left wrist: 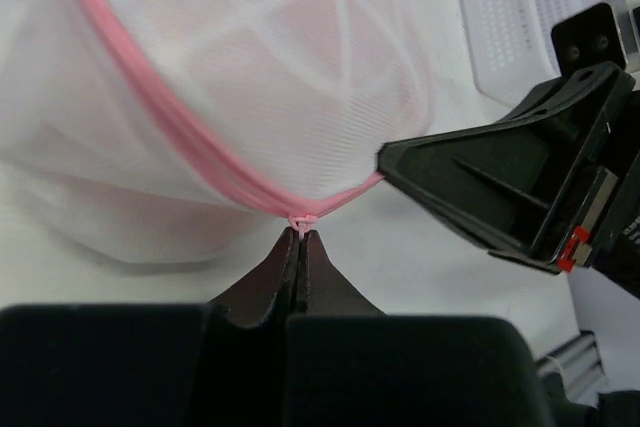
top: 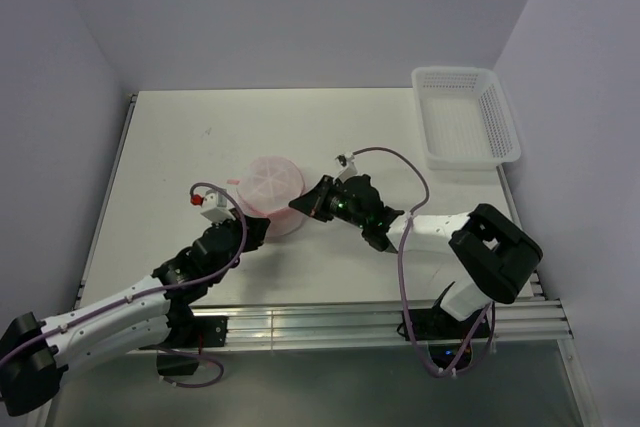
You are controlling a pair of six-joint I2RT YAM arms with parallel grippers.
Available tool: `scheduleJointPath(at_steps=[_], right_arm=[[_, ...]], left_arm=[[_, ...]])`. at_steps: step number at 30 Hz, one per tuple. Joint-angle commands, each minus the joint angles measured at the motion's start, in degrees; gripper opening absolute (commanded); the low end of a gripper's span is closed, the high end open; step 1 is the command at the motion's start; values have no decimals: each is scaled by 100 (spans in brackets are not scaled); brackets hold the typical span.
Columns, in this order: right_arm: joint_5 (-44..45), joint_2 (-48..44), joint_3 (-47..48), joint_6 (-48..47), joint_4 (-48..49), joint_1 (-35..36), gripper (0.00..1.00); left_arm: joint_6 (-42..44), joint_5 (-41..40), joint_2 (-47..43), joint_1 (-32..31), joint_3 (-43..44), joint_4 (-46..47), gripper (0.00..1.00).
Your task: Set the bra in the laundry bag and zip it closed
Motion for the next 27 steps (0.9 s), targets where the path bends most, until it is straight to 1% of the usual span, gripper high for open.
scheduleJointPath(at_steps=[1, 2, 4, 7, 8, 9, 11, 12, 14, 15, 16, 19, 22, 26, 27], right_arm=[[88, -297, -155, -269, 63, -509, 0], [-18, -323, -138, -365, -59, -745, 0], [-54, -385, -129, -557, -209, -1001, 0], [16, -412, -6, -726, -482, -1178, 0], [8, -412, 2, -778, -491, -1213, 2], [-18, -403, 81, -805, -534, -1240, 9], [-150, -412, 108, -770, -527, -1188, 31], [-124, -438, 73, -753, -500, -1057, 58], [16, -551, 20, -709, -526, -889, 81], [77, -587, -76, -656, -509, -801, 87], [130, -657, -146, -577, -361, -644, 88], [253, -719, -331, -278, -70, -275, 88], [140, -483, -139, -164, 27, -11, 87], [34, -201, 274, -155, 28, 184, 73], [60, -157, 318, -146, 28, 219, 73]], left_arm=[[433, -694, -439, 18, 159, -613, 0], [460, -757, -509, 44, 159, -840, 0], [521, -827, -685, 158, 150, -1147, 0], [530, -784, -896, 325, 133, -1343, 0], [530, -749, -949, 334, 124, -1378, 0], [522, -705, -1036, 343, 115, -1361, 0], [504, -504, -1029, 343, 115, -1238, 0], [469, -468, -915, 343, 141, -1116, 0], [399, -354, -748, 343, 159, -983, 0], [364, -188, -573, 343, 150, -748, 0], [311, -108, -476, 343, 141, -467, 0], [188, 86, -159, 334, 124, -27, 0], [144, 157, 26, 299, 141, 212, 0], [144, 236, 79, 220, 176, 283, 0], [135, 236, 70, 211, 168, 283, 0]])
